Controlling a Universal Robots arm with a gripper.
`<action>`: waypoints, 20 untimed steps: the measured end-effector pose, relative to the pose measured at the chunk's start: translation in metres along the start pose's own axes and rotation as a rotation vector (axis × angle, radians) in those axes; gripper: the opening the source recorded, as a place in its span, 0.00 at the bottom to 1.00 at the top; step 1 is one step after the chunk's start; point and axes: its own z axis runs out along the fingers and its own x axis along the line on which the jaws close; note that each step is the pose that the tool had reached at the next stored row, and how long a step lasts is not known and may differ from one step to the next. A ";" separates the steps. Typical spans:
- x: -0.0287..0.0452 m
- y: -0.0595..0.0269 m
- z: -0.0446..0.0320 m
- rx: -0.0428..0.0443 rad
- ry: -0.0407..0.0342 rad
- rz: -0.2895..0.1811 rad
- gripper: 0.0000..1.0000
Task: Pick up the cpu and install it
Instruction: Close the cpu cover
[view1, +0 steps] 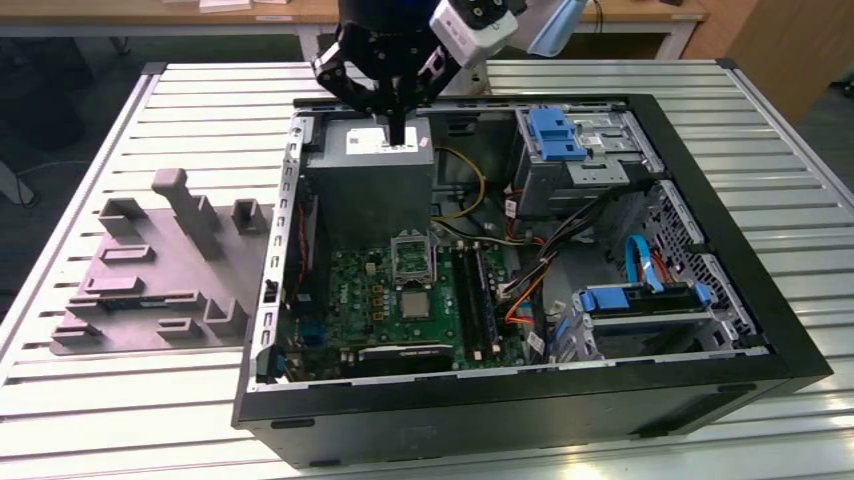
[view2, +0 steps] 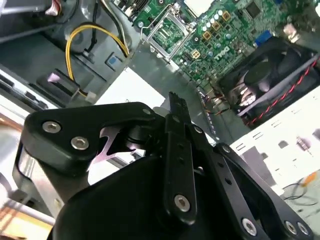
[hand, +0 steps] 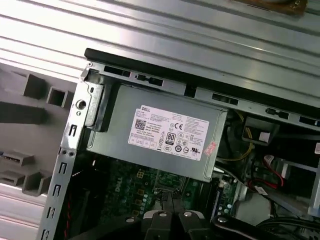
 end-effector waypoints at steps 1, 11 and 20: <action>0.0000 0.0000 0.0007 -0.0001 0.0006 -0.018 0.11; 0.0001 -0.0003 0.0077 -0.0011 0.0077 -0.200 0.11; 0.0001 -0.0005 0.0134 -0.0016 0.0137 -0.350 0.11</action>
